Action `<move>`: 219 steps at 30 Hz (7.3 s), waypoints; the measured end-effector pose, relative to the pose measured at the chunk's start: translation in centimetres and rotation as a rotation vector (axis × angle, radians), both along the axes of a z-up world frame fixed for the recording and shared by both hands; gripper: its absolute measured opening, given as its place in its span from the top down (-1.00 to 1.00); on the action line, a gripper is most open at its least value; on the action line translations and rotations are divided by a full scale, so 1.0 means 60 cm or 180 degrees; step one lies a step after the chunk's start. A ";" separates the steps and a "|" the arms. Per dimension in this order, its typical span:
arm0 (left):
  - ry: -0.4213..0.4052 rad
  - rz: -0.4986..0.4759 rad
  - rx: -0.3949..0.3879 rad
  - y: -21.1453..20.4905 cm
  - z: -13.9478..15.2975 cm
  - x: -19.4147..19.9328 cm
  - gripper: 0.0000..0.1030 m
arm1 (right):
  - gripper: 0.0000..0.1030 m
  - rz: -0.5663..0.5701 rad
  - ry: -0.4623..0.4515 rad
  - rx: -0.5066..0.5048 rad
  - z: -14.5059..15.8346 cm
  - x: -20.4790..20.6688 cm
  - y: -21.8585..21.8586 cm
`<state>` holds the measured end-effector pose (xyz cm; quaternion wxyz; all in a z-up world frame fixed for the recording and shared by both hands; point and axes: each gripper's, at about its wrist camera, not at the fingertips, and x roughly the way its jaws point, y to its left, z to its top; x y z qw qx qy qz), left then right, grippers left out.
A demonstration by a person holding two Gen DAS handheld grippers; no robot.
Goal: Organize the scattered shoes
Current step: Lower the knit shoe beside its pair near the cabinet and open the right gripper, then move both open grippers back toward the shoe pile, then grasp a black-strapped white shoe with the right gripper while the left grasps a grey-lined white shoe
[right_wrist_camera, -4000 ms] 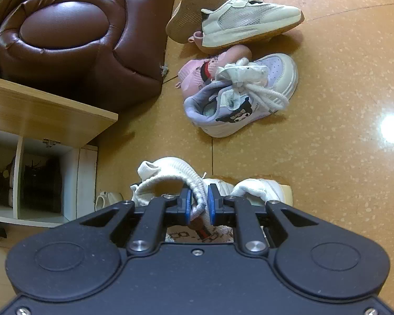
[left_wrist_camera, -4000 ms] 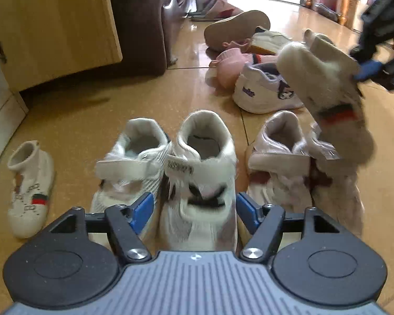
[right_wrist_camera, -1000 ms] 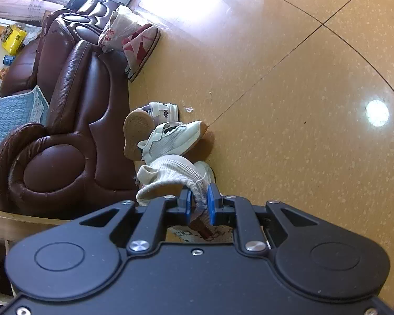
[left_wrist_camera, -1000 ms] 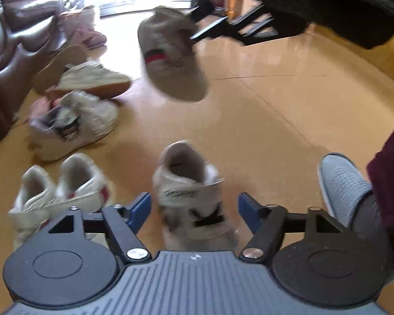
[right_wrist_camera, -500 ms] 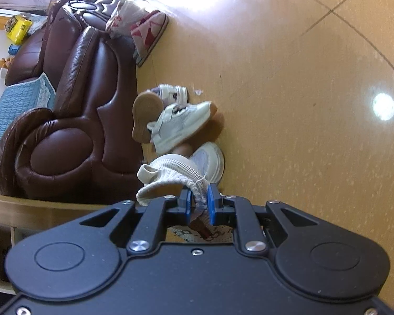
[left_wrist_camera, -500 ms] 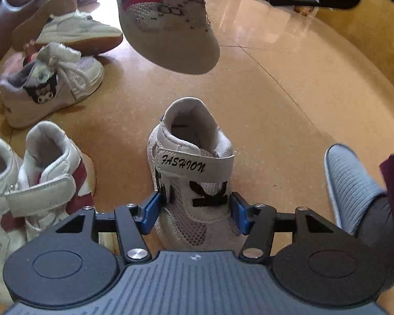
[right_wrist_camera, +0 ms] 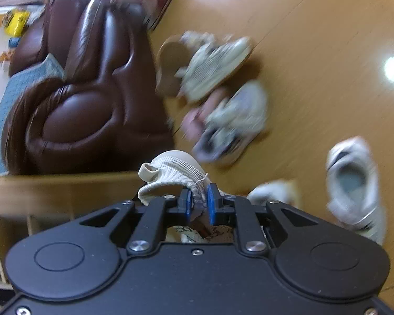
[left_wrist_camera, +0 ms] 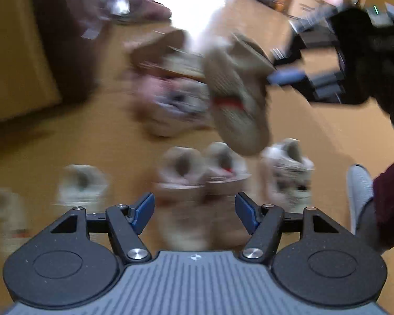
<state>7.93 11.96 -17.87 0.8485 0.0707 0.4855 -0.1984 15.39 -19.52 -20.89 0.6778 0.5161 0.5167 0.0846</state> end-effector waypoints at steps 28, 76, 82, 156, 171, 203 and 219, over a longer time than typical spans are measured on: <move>0.0886 0.0144 0.1158 0.418 0.141 0.053 -0.49 | 0.74 0.0552 0.0771 0.0537 -0.136 0.081 0.663; 0.0682 0.0781 0.1016 0.500 0.078 0.067 -0.65 | 0.80 0.3846 -0.1018 -0.1580 -0.161 0.223 0.861; 0.0619 0.0777 0.1027 0.491 0.094 0.064 -0.65 | 0.85 0.4209 -0.1213 -0.1854 -0.149 0.210 0.859; -0.0072 -0.0450 0.0663 -0.169 -0.106 0.351 -0.60 | -0.35 0.1604 -0.0922 -0.2541 -0.053 0.256 -0.022; 0.0476 -0.0367 0.0270 -0.174 -0.217 0.386 0.22 | -0.38 0.2244 -0.1287 -0.2775 -0.122 0.341 0.031; 0.0795 0.1319 -0.0718 -0.051 -0.172 0.308 -0.26 | -0.08 0.1996 -0.1326 -0.2545 -0.103 0.347 0.011; 0.0930 0.1863 -0.0767 -0.072 -0.241 0.307 0.44 | 0.47 0.2090 -0.1302 -0.2662 -0.135 0.375 0.016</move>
